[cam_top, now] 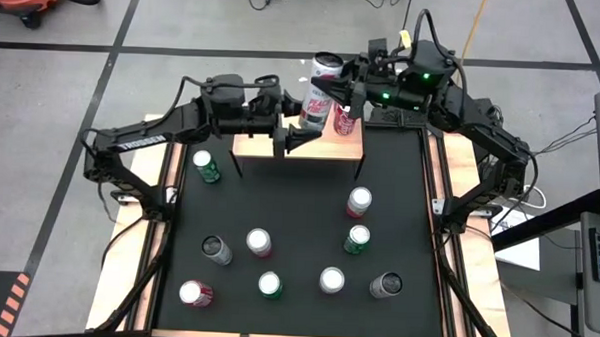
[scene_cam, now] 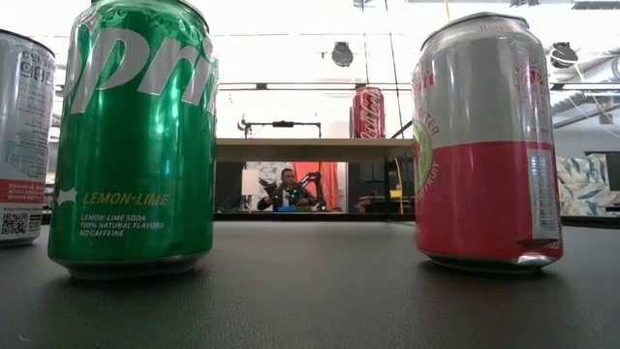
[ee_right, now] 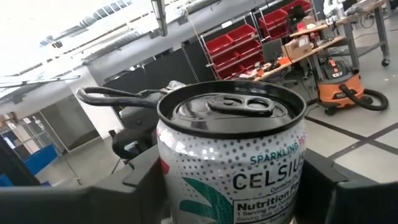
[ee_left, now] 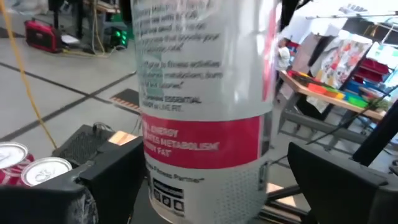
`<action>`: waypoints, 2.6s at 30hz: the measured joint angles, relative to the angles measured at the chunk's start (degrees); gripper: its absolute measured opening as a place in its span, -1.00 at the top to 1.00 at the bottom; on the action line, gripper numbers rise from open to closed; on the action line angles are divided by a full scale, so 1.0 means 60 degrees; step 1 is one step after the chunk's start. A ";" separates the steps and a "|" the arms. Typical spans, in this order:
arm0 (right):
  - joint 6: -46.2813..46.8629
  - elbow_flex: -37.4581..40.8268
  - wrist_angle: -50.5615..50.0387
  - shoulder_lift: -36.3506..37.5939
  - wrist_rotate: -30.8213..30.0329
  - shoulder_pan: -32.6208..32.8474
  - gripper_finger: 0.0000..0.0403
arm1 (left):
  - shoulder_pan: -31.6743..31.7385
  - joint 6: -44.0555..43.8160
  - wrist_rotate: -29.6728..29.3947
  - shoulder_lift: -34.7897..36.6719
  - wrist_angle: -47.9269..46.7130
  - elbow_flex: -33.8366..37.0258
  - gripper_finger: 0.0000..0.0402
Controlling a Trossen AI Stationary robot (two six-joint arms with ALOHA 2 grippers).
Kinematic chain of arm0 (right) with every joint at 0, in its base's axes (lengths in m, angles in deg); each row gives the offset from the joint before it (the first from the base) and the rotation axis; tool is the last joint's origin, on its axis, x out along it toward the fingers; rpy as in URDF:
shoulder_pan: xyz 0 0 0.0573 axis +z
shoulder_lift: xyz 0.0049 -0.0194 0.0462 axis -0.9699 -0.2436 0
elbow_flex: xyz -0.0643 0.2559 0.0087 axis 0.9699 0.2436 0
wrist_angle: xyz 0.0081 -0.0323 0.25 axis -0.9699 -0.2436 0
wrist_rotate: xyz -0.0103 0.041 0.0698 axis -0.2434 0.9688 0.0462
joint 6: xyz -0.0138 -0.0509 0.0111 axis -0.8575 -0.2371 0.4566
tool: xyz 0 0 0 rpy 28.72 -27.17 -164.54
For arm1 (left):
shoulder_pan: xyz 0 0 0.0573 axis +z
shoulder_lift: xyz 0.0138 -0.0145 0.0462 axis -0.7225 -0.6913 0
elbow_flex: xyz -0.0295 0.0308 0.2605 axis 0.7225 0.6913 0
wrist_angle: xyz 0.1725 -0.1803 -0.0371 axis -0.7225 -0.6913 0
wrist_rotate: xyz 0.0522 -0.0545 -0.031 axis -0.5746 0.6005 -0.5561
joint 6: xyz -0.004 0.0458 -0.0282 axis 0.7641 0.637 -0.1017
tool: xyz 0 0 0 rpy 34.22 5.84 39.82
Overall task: Place canned beverage on shelf
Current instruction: Put the top white pink soda can on the shelf
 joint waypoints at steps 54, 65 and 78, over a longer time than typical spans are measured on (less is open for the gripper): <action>-0.0697 -0.2815 -0.3158 0.0090 0.2529 -0.1228 -0.75 | 0.0249 0.0579 0.1460 -0.0332 0.1031 0.0007 -0.24; -0.1101 -0.3082 -0.4076 -0.0259 0.3007 -0.1228 -0.77 | 0.0246 0.0531 0.1478 -0.0768 0.1267 0.0007 -0.24; -0.1836 -0.3082 -0.4404 -0.0555 0.3037 -0.1224 -0.54 | 0.0300 0.0756 0.1463 -0.1033 0.1262 0.0007 -0.24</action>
